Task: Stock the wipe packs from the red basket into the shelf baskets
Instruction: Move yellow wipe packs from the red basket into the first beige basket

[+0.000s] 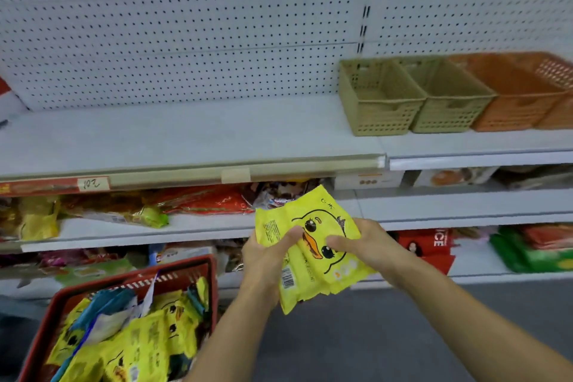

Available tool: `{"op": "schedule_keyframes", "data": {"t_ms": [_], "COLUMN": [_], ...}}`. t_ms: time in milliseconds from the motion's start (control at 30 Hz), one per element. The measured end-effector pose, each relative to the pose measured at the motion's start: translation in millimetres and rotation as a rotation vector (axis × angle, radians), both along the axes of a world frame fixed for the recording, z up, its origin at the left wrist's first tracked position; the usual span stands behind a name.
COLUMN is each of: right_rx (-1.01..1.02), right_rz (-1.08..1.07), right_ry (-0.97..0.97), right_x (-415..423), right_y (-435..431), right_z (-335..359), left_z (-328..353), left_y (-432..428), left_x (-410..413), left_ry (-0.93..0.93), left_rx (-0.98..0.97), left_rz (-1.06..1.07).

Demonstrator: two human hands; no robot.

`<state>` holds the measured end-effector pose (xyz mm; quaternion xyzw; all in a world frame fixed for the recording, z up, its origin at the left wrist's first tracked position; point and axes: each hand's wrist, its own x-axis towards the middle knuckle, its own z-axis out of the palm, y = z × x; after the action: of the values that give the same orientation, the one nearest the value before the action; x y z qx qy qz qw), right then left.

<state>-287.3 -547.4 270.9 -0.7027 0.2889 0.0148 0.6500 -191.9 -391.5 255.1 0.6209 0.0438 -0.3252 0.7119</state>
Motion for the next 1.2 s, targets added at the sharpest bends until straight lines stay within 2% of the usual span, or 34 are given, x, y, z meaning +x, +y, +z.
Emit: {"op": "schedule_keyframes", "data": {"t_ms": [300,567,733,833,933,1033,1133,1167,1200], "right_rx": [-0.050,-0.168,-0.472,-0.778,-0.853,-0.933,-1.455,-1.581,-1.603], "right_rz": [-0.224,-0.372,-0.359,-0.140,0.069,0.188,0.284,0.323,0.364], "right_ry": [-0.196,-0.260,-0.187,0.023,0.205,0.289,0.343,0.349,0.360], "right_x": [41,124,184,218,254,283,294,295,294], "right_y": [-137,-268,-345,-382,-407,-429,-438,-437,-433], "right_z": [54,98,109,97,80,59,43,38,36], "left_z": [55,76,80,79,75,72,71,71,72], "left_y": [-110,-213,-266,-288,-304,-316,-327,-330,-333], "left_x": [70,169,220,237,249,256,260,262,263], "left_ry": [-0.120,-0.075,-0.098,-0.094,-0.089,-0.070,-0.054,-0.050,-0.046], "left_rx": [-0.067,-0.097,-0.045,-0.030,-0.036,-0.038,-0.026,-0.021,-0.017], "left_rz": [-0.112,-0.109,-0.133,-0.141,-0.144,-0.131,-0.107,-0.097,-0.085]}}
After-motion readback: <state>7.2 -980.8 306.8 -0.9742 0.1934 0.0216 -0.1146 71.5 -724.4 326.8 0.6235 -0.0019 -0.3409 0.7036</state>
